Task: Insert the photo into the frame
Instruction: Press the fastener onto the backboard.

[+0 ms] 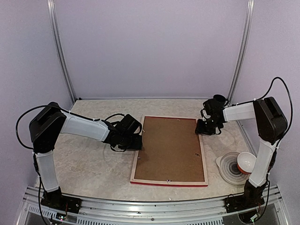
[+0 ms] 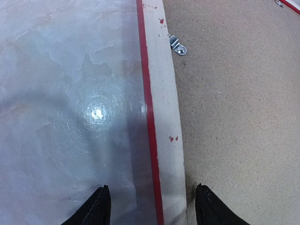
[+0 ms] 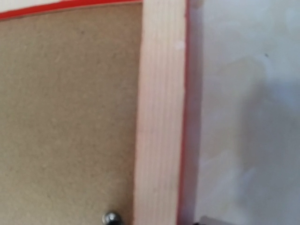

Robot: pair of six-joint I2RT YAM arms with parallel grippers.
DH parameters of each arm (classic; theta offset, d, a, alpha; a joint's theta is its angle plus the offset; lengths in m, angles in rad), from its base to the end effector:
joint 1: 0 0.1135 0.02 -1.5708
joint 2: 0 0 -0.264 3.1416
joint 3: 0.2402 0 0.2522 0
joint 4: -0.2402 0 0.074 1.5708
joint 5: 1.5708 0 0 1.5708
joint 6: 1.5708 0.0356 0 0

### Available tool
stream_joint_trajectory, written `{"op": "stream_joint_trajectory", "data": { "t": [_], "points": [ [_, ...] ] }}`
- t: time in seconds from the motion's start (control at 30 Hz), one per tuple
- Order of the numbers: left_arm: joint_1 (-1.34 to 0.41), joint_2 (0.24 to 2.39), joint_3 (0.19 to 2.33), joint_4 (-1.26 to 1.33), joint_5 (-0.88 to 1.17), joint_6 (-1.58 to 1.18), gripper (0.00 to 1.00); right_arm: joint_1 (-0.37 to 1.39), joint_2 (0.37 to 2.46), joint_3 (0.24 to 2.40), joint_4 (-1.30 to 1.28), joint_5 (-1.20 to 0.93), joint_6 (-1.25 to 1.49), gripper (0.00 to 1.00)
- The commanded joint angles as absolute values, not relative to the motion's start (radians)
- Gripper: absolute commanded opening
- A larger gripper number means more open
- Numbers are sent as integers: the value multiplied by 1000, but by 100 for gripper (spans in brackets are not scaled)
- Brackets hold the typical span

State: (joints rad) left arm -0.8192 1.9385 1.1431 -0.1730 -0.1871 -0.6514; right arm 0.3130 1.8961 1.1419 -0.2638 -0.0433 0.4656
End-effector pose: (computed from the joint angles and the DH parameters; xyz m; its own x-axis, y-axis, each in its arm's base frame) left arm 0.2718 -0.2811 0.1371 -0.8390 0.0253 -0.5435 0.1725 0.9597 -0.2217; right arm 0.3625 0.1189 0.1464 -0.8713 0.1895 -0.4526 0.0693 0.9607 0.2686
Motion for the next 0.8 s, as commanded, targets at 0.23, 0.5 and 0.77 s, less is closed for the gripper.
{"op": "stream_joint_trajectory", "data": {
  "t": [0.23,0.5,0.77],
  "points": [
    [-813,1922,1123,-145,-180,-665,61,294,1854,1131,-260,-45,480,38],
    [-813,1925,1125,-144,-179,-664,61,291,1844,1128,-265,-39,475,38],
    [-813,1928,1121,-143,-178,-666,61,291,1877,1130,-280,-18,470,37]
  ]
}}
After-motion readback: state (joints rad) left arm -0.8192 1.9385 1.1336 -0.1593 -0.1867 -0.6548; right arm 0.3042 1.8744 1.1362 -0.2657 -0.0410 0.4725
